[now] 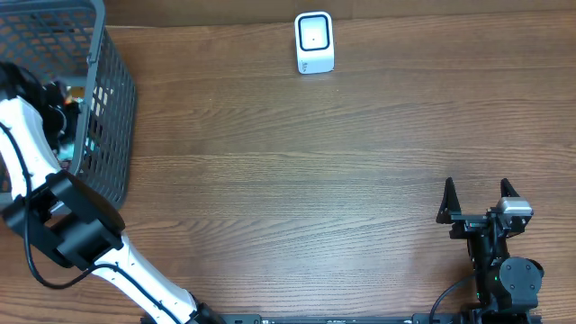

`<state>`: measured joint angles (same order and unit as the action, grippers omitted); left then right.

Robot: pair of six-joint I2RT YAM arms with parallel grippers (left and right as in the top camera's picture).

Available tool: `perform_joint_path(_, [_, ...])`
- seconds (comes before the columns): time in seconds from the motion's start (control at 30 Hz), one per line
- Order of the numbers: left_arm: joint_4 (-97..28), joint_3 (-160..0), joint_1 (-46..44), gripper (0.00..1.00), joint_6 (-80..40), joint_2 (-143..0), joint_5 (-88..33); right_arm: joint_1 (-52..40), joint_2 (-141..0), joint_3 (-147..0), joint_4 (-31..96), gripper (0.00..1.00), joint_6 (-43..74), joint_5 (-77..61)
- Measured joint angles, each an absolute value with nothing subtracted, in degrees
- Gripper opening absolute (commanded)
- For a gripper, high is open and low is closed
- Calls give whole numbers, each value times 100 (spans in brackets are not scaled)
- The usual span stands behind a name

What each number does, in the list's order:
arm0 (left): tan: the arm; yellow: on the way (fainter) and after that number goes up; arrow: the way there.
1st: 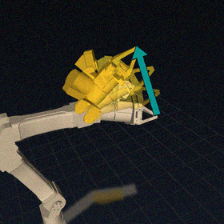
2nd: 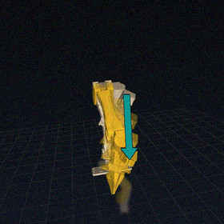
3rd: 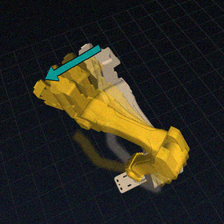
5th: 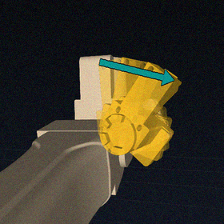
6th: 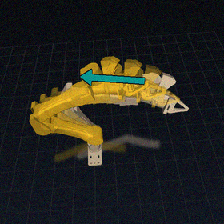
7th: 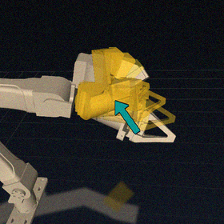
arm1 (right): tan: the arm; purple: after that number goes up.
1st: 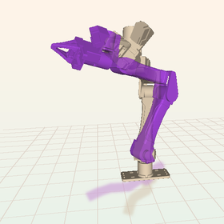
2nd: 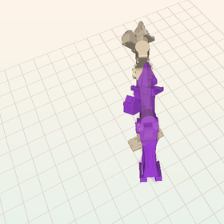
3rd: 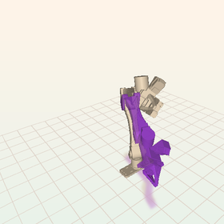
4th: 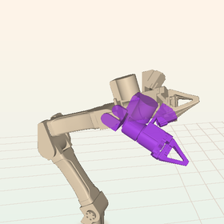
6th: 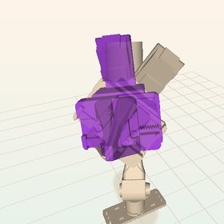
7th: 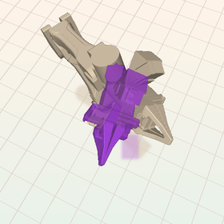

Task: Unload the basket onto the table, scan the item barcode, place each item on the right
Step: 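Grasp the orange-and-teal snack pack in the basket with the left gripper, then lift the snack pack out and carry it toward the scanner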

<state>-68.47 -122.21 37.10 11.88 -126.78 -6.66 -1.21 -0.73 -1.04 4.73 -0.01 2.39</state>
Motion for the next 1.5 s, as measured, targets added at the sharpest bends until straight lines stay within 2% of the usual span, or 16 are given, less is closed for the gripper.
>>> perform_joint_path(0.23, [-7734,-14326,3710,44,834,-12678,-661,-121,-73,-104,469,100,1,237])
perform_joint_path(0.47, [-8296,-15605,3669,44,344,-12602,-661,-121,-73,-104,473,100,3,239])
perform_joint_path(0.9, [-8976,-15839,2753,43,-233,-11194,-794,-121,-73,-104,475,100,-1,239])
perform_joint_path(1.13, [-9706,-15911,1863,41,-307,-10735,-825,-121,-73,-104,473,100,1,239])
perform_joint_path(1.5, [-9706,-15548,180,38,-340,-10737,-770,-121,-73,-104,471,100,-1,237])
